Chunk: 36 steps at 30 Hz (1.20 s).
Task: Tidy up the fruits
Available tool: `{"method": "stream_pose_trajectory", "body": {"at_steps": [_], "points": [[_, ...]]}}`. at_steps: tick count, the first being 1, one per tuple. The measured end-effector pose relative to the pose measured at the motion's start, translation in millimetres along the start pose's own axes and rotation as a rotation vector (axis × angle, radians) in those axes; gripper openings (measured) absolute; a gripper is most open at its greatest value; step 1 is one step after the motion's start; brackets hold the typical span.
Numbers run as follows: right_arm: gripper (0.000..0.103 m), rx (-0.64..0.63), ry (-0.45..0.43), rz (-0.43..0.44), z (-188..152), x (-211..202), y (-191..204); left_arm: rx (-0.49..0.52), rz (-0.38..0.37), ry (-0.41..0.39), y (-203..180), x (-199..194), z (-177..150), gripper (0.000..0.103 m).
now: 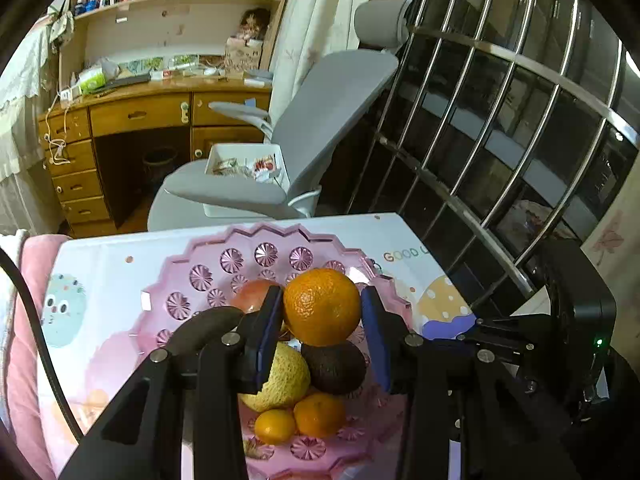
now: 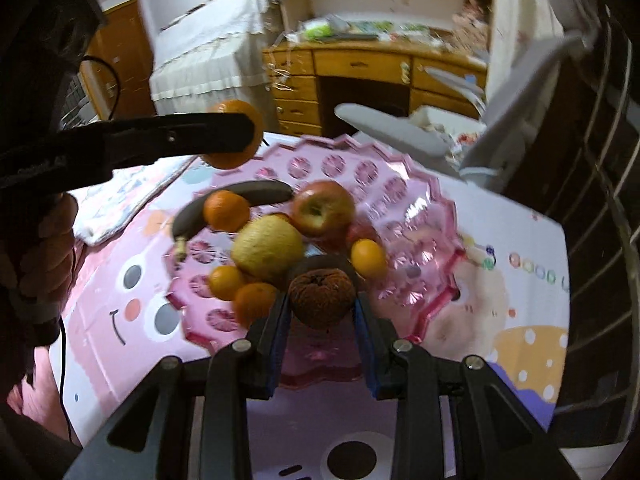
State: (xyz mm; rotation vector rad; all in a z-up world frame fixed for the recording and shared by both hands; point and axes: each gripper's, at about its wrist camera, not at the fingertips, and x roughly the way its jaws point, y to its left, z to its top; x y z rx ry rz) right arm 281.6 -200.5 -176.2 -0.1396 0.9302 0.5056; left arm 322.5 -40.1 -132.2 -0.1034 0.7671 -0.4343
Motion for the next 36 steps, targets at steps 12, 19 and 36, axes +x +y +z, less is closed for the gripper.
{"method": "stream_pose_trajectory", "body": {"at_steps": [12,19,36], "points": [[0.035,0.117,0.030,-0.034,-4,11,-24,-0.082,0.034,0.065,5,31,-8,0.062],[0.052,0.203,-0.009,-0.073,-12,-11,-21,-0.111,0.040,0.073,4,-3,-30,0.072],[0.078,0.406,0.084,-0.241,-126,-68,97,-0.240,0.159,0.254,26,-149,-191,0.078]]}}
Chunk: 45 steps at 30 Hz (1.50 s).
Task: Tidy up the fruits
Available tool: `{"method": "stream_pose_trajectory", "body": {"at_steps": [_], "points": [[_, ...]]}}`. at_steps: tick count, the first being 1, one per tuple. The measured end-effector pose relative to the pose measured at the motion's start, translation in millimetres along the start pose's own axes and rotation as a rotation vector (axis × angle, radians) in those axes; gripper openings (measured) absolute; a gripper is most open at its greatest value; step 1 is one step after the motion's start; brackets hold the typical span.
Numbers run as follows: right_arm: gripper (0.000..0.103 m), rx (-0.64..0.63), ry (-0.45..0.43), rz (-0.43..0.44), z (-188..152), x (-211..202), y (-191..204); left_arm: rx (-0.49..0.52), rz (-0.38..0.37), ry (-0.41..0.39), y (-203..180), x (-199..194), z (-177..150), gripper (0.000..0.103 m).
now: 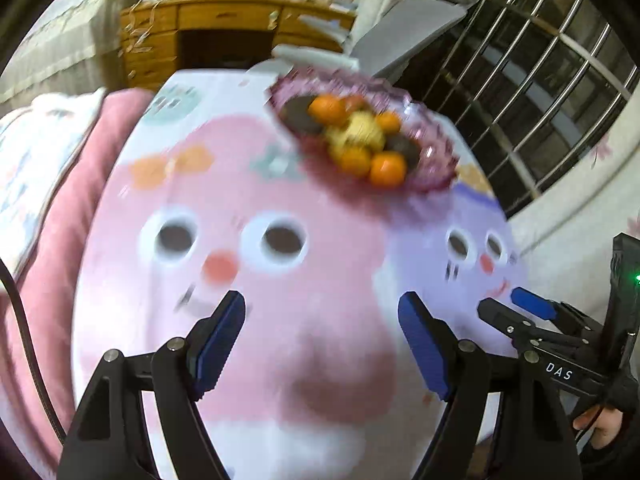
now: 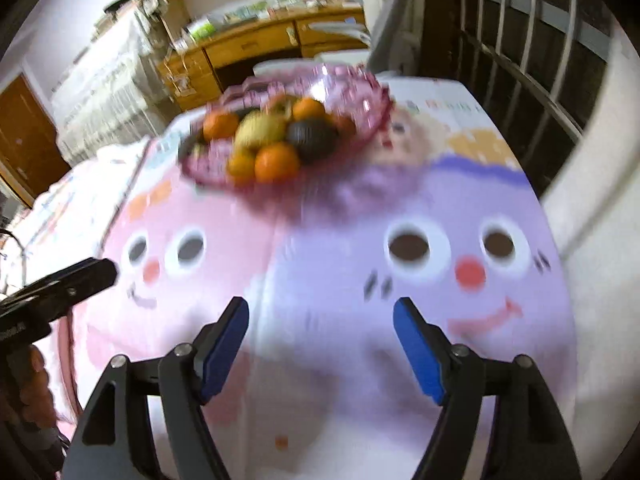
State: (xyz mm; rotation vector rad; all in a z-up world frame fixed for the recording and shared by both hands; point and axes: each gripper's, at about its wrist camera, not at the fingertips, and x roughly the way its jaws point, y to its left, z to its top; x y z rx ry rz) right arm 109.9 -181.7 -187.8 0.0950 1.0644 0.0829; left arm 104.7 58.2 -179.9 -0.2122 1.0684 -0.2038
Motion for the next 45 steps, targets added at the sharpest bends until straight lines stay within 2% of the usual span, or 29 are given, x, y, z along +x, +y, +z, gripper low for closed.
{"method": "stream_pose_trajectory", "body": {"at_steps": [4,7,13,15,18,21,27,29,34,39,43,45], "points": [[0.082,0.021,0.103,0.004,-39,-20,11,-0.024,0.022,0.092,6,-27,-41,0.078],[0.085,0.046,0.169,0.024,-65,-39,18,-0.058,0.071,0.158,4,-49,-64,0.078],[0.089,0.042,0.231,0.098,-89,-93,36,-0.060,0.066,0.164,-21,-105,-76,0.078],[0.089,0.045,0.226,0.121,-87,-111,38,-0.040,0.062,0.136,-34,-124,-71,0.079],[0.089,0.009,0.201,0.145,-81,-142,42,-0.006,0.087,0.073,-53,-153,-62,0.086],[0.089,-0.016,0.154,0.151,-73,-177,44,0.022,0.125,0.004,-71,-180,-50,0.087],[0.089,0.022,0.105,0.152,-55,-220,41,0.033,0.189,-0.107,-95,-216,-33,0.088],[0.089,-0.018,0.051,0.124,-53,-233,45,0.028,0.194,-0.116,-100,-220,-35,0.092],[0.089,-0.062,-0.048,0.065,-67,-251,51,0.040,0.204,-0.105,-114,-218,-49,0.093],[0.089,-0.049,-0.066,0.049,-72,-253,47,0.056,0.237,-0.128,-121,-221,-51,0.098],[0.101,-0.001,-0.085,0.044,-73,-253,36,0.064,0.251,-0.130,-124,-221,-53,0.100],[0.103,0.022,-0.078,0.035,-73,-252,31,0.062,0.256,-0.131,-123,-221,-53,0.103]]}}
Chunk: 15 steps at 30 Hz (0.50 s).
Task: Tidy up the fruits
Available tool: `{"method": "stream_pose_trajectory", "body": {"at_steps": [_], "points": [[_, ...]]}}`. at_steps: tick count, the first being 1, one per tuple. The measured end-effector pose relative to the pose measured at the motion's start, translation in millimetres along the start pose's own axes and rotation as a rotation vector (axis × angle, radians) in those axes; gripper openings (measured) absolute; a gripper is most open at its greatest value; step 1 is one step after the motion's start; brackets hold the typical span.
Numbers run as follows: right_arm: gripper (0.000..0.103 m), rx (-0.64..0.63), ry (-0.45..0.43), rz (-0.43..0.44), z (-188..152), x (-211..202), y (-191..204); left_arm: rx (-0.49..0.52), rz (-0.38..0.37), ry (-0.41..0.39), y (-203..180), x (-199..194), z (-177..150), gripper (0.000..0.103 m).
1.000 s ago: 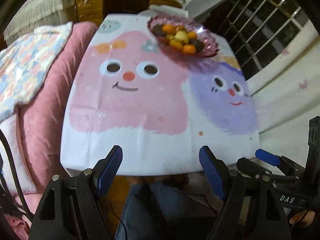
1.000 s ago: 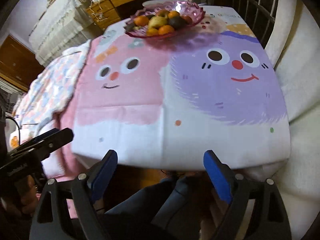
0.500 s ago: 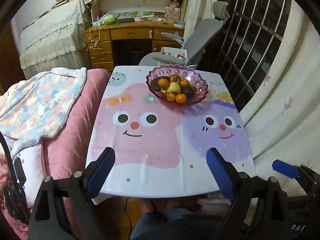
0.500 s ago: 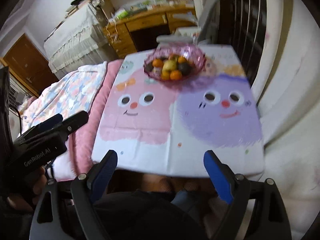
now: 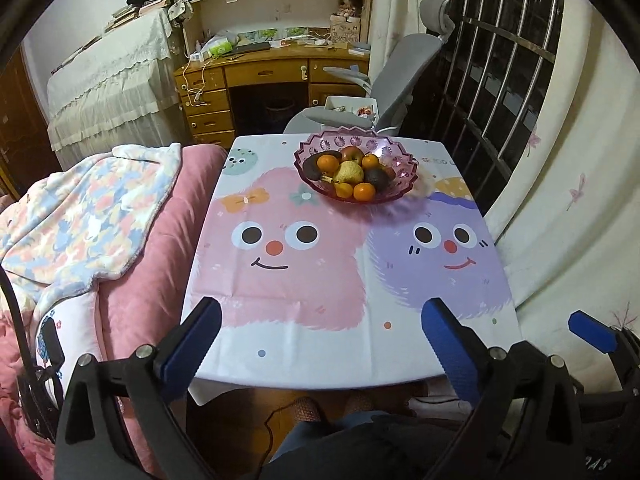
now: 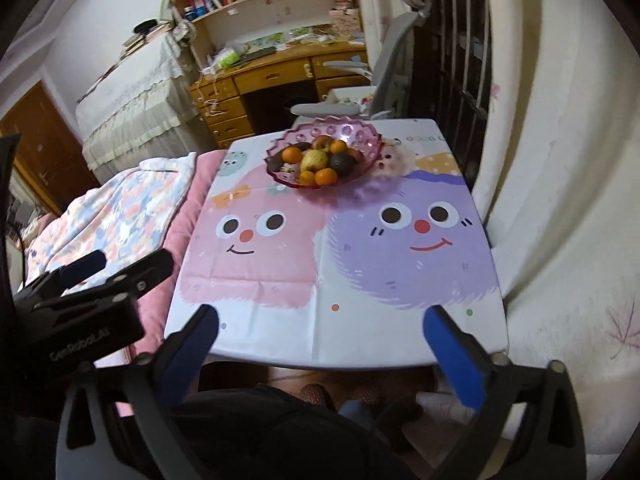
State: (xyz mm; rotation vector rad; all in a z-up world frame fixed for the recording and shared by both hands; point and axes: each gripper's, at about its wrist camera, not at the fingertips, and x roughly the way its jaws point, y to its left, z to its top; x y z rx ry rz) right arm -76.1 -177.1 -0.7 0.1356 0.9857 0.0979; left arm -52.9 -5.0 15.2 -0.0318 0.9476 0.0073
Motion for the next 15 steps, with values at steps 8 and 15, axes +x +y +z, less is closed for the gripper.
{"method": "stream_pose_trajectory", "body": {"at_steps": [8,15], "points": [[0.103,-0.007,-0.051,-0.008,1.0,-6.3,2.0,-0.012,0.015,-0.005,2.9,2.0,0.2,0.103],[0.103,-0.034,-0.052,-0.004,4.8,-1.8,7.9,-0.033,0.016,0.012,9.2,7.4,0.3,0.103]]}}
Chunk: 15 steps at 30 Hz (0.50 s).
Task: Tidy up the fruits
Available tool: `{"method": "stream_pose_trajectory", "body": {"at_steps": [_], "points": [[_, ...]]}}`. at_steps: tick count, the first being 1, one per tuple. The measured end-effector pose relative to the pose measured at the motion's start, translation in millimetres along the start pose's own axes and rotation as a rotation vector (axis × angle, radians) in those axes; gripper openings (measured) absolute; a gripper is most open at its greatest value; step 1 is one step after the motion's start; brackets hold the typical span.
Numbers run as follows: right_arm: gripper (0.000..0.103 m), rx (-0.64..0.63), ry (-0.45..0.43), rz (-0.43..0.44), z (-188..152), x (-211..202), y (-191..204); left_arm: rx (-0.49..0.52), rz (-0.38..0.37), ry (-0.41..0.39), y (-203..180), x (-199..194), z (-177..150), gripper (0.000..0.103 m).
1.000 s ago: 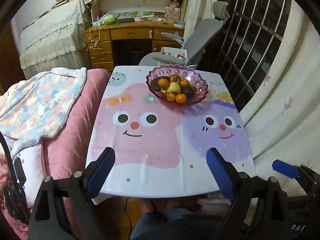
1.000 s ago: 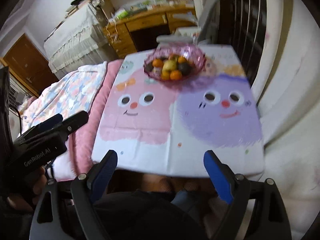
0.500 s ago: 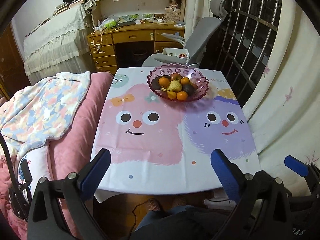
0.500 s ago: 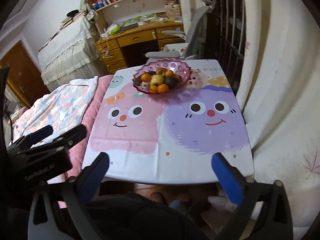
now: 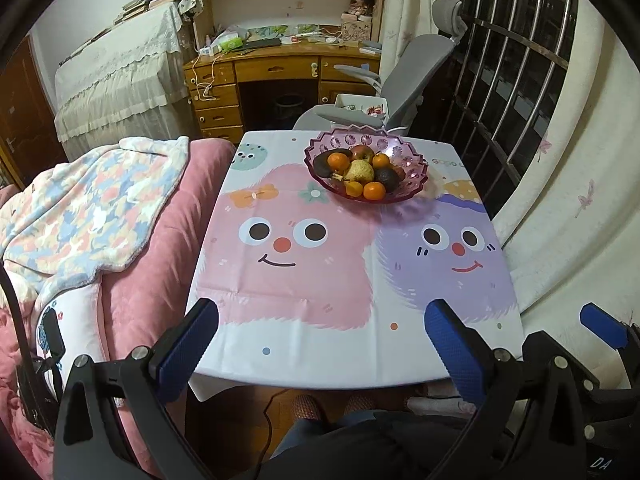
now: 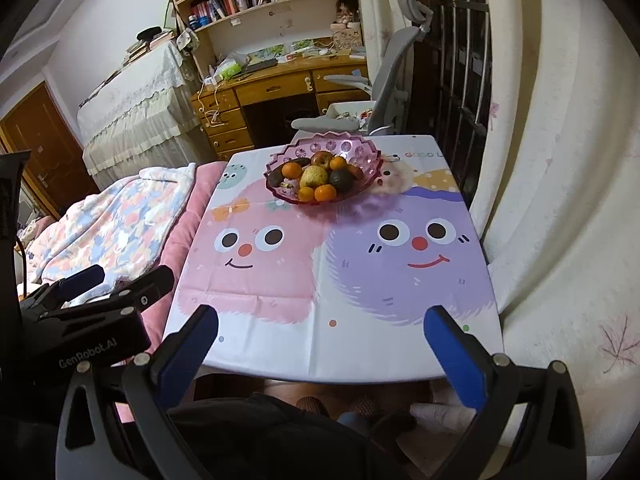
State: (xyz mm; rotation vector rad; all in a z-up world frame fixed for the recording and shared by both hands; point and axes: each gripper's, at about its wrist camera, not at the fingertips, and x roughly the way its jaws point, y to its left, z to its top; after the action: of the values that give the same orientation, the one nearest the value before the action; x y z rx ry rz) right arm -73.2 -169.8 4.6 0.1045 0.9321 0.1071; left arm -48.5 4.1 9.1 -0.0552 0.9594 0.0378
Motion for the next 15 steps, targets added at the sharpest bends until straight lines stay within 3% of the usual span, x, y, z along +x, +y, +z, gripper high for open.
{"method": "stream_pose_trajectory", "body": {"at_steps": [15], "points": [[0.103,-0.012,0.020,0.007,1.9,4.4,4.0,-0.001,0.003,0.002,-0.1,2.1,0.6,0.103]]}}
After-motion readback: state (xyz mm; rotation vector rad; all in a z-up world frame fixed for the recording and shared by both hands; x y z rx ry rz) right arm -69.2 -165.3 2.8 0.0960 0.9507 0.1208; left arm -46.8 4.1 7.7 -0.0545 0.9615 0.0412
